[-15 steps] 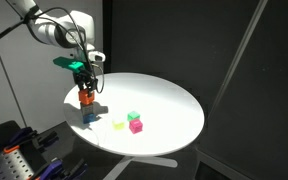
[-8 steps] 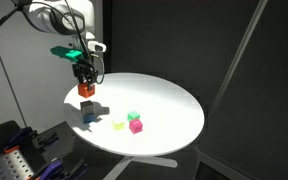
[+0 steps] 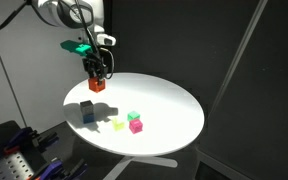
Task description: Put the orange block on the table
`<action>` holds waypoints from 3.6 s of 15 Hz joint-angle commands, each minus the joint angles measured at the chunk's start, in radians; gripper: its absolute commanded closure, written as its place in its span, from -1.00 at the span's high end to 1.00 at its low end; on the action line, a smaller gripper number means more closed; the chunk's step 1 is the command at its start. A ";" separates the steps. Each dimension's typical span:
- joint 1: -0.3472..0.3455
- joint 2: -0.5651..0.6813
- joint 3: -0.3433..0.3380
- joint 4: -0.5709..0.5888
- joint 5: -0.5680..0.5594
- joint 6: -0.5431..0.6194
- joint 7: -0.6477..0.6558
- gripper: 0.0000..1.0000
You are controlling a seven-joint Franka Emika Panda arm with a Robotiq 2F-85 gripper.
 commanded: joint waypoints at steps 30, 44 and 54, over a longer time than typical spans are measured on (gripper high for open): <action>-0.034 0.413 -0.046 0.258 0.000 0.136 0.003 -0.39; -0.040 0.398 -0.043 0.239 0.016 0.130 -0.012 1.00; -0.037 0.229 -0.039 0.174 0.017 0.070 -0.021 1.00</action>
